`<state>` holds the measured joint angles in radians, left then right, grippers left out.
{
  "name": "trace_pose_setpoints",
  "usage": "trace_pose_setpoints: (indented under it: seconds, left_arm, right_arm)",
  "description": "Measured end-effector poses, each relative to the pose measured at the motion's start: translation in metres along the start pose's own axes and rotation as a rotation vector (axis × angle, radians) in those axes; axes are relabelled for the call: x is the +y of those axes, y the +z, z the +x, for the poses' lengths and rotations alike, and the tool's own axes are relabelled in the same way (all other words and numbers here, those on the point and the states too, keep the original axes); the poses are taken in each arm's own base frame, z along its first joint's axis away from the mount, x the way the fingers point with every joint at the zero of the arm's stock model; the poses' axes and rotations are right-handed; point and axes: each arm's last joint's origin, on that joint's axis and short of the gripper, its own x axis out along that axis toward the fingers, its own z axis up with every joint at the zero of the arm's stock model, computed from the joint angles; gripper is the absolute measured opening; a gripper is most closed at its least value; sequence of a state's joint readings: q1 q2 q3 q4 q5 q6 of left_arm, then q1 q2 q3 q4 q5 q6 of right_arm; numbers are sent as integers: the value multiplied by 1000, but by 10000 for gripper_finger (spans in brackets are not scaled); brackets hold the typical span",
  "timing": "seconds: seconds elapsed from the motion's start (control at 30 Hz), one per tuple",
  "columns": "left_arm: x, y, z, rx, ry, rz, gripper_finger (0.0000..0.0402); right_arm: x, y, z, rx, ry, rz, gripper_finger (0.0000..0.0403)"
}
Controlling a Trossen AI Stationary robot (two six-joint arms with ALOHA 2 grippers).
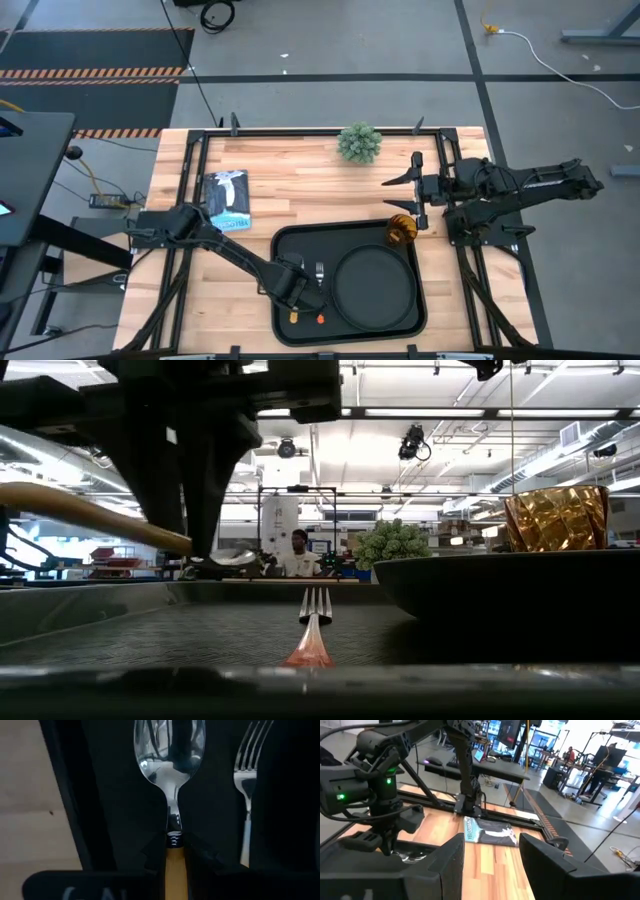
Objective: Pick and place plate/cup/fork/spoon on tray
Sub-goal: Put the yellow spoon on the black serving tray to the left of the orange fork
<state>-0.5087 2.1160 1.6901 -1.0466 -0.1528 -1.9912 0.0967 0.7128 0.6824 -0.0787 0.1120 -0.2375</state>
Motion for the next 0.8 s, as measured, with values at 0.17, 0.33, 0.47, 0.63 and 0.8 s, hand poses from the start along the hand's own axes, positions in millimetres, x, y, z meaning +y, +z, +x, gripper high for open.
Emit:
trace_pose_setpoints:
  seconds: [0.17, 0.33, 0.47, 0.63, 0.8]
  left_arm:
    - [-6, -8, 20, -10, -25, -34, 60]
    - [-8, -12, 35, -14, -21, -39, 60]
    - [-8, -13, 36, -14, -24, -41, 60]
    - [-8, -13, 36, -13, -24, -39, 62]
    - [-9, -12, 38, -12, -25, -44, 96]
  right_arm:
    - [0, 0, 1, 3, 6, 30, 196]
    - [2, -1, 2, 10, 21, 42, 196]
    - [5, 0, 2, 4, 41, 31, 196]
    - [9, 1, 1, -2, 65, 21, 196]
    - [13, 2, 0, -8, 87, 24, 196]
